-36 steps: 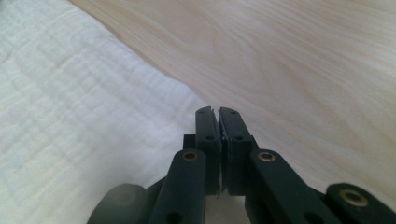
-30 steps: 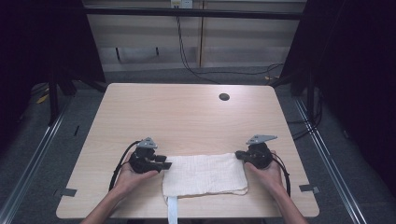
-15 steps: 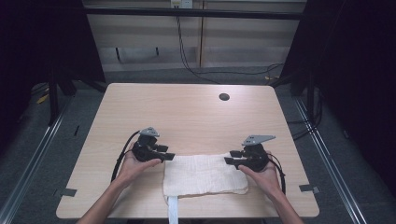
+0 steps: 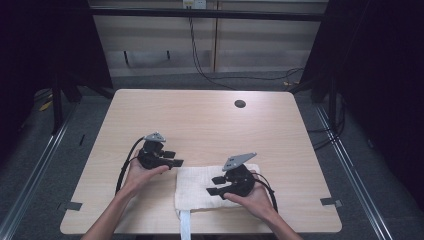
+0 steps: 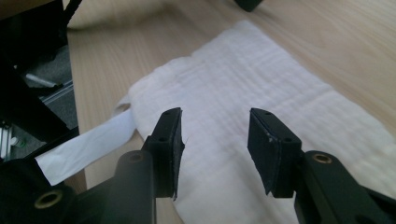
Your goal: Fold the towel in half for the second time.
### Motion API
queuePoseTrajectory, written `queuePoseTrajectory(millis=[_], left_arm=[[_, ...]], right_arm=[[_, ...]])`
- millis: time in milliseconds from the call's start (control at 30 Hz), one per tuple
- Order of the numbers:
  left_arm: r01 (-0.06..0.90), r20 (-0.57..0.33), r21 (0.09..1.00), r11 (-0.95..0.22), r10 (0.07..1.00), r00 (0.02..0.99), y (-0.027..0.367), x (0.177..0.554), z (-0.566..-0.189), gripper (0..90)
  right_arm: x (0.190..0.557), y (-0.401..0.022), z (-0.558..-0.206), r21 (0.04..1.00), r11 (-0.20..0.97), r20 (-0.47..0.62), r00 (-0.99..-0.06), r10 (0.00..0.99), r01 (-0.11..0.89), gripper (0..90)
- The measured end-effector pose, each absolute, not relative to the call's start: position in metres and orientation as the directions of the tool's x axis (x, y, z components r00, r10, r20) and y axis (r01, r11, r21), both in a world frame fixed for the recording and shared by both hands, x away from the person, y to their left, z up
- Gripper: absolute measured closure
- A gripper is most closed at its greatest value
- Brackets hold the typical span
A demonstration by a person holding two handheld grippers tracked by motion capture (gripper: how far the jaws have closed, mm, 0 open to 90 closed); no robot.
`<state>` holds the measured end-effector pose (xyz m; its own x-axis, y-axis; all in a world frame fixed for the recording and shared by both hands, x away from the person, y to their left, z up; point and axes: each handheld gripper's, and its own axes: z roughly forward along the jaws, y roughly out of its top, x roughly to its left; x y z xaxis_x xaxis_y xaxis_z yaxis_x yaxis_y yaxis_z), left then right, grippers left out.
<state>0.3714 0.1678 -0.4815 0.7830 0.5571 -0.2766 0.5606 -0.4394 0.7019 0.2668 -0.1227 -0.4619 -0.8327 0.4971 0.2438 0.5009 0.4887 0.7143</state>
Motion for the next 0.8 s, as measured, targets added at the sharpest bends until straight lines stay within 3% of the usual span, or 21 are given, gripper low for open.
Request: queuePoseTrajectory(millis=[433,800], left_arm=[[0.573,-0.278,0.699,-0.428,0.576,0.769,0.178,0.37,-0.481,44.3],[0.565,-0.267,0.69,-0.452,0.567,0.779,0.172,0.368,-0.485,40.7]], right_arm=[[0.258,-0.063,-0.462,0.709,0.563,0.253,-0.898,0.359,0.424,53.5],[0.262,-0.032,-0.489,0.664,0.64,0.213,-0.918,0.334,0.387,53.7]])
